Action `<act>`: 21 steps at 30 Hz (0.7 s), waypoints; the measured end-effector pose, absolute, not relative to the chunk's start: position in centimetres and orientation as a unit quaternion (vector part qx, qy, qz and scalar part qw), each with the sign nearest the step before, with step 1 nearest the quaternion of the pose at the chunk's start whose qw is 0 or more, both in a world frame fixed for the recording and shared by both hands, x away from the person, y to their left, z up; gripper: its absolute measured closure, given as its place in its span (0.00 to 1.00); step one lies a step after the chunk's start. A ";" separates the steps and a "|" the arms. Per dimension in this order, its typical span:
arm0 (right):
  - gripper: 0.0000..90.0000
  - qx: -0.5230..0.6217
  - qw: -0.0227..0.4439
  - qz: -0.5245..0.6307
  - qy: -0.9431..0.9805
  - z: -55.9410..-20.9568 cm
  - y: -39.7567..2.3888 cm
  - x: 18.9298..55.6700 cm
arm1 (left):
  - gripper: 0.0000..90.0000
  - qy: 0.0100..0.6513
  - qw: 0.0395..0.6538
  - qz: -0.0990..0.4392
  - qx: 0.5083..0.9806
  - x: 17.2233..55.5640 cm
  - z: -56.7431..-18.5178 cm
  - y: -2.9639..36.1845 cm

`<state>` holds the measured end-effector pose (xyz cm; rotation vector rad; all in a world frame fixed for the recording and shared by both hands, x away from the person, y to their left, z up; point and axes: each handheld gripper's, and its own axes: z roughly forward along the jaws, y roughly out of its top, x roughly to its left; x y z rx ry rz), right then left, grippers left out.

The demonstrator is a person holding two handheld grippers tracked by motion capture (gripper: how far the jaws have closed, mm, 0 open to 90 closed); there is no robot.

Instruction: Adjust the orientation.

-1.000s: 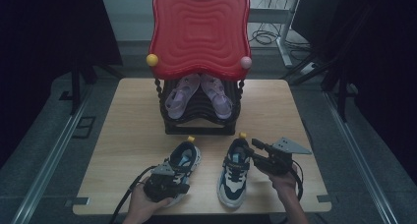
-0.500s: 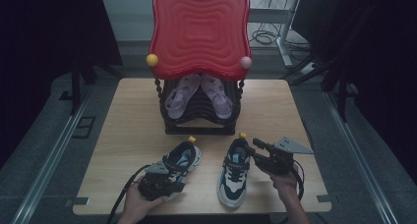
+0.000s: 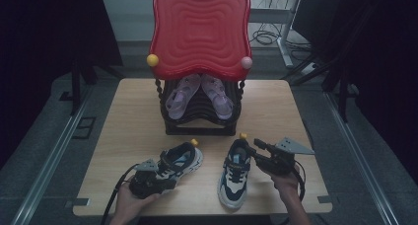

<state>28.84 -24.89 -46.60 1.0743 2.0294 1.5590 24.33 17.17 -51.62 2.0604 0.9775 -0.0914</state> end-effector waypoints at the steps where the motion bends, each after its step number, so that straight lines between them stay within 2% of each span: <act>1: 0.58 0.381 0.182 0.552 0.719 -46.6 -24.9 28.8 | 1.00 0.391 0.417 -0.034 0.820 24.4 -51.6 17.3; 21: 0.58 0.379 0.165 0.564 0.715 -46.4 -24.9 28.9 | 1.00 0.414 0.421 -0.021 0.807 25.2 -51.8 19.2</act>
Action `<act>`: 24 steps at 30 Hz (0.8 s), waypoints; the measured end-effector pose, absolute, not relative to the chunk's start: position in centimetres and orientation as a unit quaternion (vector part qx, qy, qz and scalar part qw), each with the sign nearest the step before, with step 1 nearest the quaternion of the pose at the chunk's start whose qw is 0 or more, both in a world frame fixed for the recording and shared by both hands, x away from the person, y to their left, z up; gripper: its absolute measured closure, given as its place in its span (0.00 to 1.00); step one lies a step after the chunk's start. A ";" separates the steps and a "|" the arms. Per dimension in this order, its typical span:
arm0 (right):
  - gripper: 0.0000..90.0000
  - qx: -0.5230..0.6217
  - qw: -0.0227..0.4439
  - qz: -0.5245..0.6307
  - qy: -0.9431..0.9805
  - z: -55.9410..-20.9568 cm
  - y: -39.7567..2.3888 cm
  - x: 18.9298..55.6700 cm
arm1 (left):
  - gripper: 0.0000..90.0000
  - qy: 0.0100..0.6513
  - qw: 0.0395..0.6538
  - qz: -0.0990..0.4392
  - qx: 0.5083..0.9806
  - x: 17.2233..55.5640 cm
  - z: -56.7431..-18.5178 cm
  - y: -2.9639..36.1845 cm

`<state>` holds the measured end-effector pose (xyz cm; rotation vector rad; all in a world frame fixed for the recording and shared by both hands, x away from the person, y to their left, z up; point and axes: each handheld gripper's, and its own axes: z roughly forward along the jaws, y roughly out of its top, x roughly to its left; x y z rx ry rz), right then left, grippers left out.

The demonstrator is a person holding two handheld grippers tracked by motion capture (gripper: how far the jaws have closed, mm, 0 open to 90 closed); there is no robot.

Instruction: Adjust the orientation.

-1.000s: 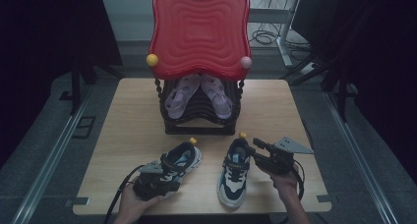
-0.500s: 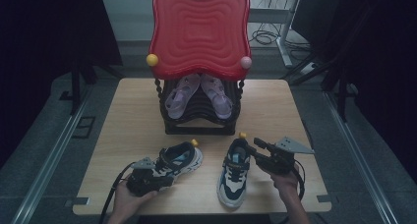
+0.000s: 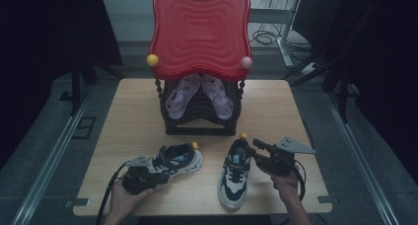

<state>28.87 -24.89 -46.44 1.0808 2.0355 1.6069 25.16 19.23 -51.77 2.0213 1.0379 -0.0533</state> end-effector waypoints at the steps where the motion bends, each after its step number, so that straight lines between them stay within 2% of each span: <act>1: 0.58 0.379 0.166 0.564 0.715 -46.4 -24.9 28.9 | 1.00 0.414 0.421 -0.021 0.807 25.2 -51.8 19.2; 24: 0.58 0.376 0.166 0.562 0.718 -46.3 -24.6 29.0 | 1.00 0.453 0.440 0.005 0.775 26.3 -51.5 22.4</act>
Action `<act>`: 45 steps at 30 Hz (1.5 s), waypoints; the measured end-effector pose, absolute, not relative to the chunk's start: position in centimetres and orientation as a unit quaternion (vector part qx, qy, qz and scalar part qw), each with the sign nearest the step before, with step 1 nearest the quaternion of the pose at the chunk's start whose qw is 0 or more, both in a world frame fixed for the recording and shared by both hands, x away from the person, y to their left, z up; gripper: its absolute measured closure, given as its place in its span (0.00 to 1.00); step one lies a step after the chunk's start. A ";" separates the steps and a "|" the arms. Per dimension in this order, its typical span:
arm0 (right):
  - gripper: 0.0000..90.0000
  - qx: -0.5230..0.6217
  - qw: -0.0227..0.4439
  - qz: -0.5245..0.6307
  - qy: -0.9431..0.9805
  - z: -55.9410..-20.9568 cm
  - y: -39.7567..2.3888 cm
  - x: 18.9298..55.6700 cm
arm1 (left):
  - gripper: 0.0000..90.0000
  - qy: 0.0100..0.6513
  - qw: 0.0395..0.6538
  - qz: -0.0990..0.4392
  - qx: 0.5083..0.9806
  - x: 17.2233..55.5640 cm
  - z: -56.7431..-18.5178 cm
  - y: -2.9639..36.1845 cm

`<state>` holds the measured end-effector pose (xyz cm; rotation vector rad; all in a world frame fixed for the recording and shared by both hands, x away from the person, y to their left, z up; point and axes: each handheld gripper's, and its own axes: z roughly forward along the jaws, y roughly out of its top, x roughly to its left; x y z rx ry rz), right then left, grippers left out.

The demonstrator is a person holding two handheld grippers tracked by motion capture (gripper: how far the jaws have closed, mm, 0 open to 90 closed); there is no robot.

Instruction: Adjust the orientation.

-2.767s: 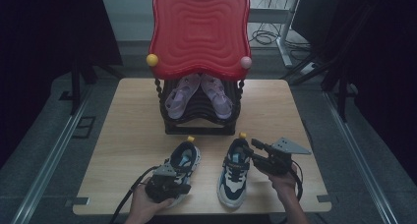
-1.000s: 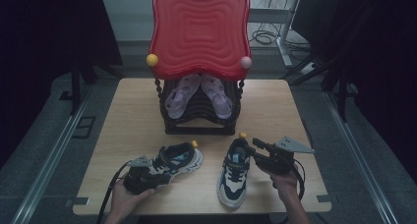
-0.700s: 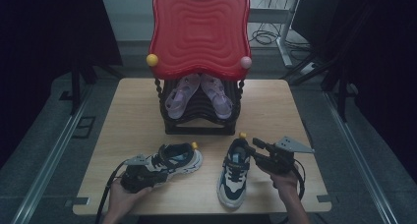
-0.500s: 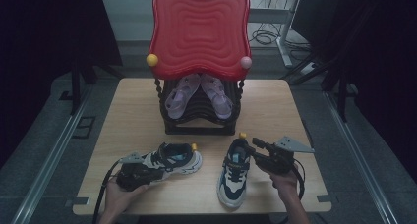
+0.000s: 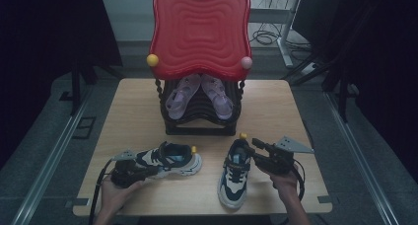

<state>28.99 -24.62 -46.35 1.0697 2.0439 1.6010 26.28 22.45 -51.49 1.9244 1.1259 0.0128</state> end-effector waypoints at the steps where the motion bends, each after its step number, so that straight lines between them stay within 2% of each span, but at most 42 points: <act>1: 0.58 0.376 0.164 0.563 0.717 -46.3 -24.6 29.0 | 1.00 0.453 0.440 0.005 0.775 26.3 -51.5 22.4; 45: 0.58 0.365 0.170 0.563 0.722 -45.9 -23.8 28.8 | 1.00 0.490 0.459 0.028 0.740 29.0 -51.1 24.1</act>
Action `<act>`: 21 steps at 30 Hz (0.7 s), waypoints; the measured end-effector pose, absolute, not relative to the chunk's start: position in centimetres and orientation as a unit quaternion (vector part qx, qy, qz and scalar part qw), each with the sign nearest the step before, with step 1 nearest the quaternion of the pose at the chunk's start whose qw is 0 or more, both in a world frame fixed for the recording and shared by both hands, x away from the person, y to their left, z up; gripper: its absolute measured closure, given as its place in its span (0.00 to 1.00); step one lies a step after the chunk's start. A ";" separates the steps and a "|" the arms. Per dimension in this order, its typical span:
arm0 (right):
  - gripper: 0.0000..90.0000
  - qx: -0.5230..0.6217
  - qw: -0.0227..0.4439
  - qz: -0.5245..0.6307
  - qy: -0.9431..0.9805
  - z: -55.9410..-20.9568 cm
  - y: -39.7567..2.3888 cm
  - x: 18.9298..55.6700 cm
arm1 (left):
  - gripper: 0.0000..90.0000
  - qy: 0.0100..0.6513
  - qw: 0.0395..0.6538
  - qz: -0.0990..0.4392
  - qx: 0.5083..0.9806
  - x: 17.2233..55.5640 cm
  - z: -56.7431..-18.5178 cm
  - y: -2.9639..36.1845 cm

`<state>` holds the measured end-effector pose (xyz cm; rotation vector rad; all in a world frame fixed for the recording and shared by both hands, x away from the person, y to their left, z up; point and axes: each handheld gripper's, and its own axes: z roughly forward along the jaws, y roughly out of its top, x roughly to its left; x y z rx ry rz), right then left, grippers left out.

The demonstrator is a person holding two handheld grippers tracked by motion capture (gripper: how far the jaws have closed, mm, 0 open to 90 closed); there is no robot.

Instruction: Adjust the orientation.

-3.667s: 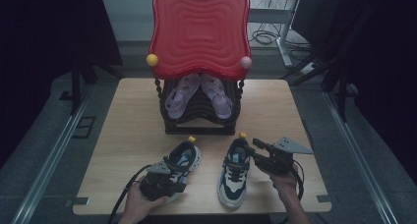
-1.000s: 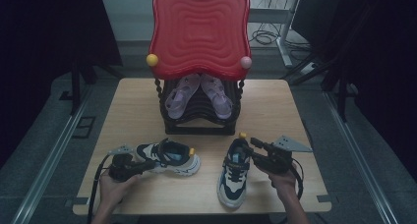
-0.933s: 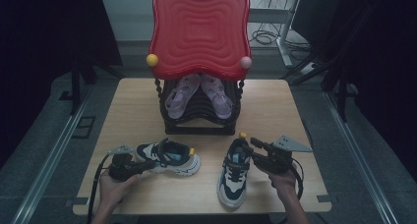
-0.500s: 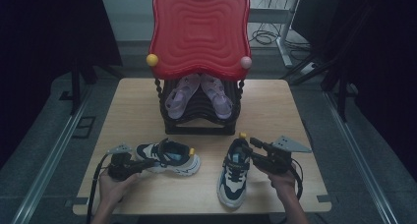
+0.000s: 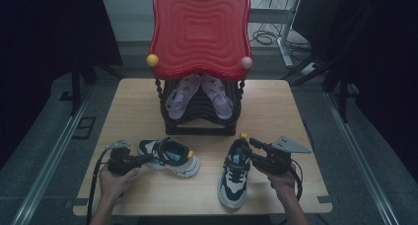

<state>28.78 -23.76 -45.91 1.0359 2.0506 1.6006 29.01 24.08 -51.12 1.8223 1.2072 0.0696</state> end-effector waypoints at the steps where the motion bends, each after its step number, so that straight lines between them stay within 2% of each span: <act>1: 0.58 0.365 0.170 0.563 0.722 -45.9 -23.8 28.8 | 0.99 0.490 0.459 0.028 0.740 29.0 -51.1 24.1; 8: 0.58 0.359 0.173 0.565 0.722 -45.5 -23.6 28.7 | 0.91 0.484 0.473 0.046 0.735 28.2 -50.1 24.1; 9: 0.58 0.356 0.172 0.566 0.724 -45.3 -23.4 28.6 | 0.82 0.478 0.479 0.054 0.734 27.9 -49.6 24.1; 13: 0.58 0.350 0.171 0.563 0.729 -45.1 -22.7 28.5 | 0.68 0.471 0.483 0.071 0.735 27.3 -48.8 23.9; 18: 0.59 0.342 0.163 0.556 0.740 -44.9 -20.9 28.6 | 0.56 0.472 0.487 0.079 0.731 26.8 -48.1 24.0; 21: 0.59 0.335 0.153 0.556 0.745 -44.7 -19.3 28.9 | 0.52 0.474 0.488 0.081 0.729 26.5 -47.9 24.1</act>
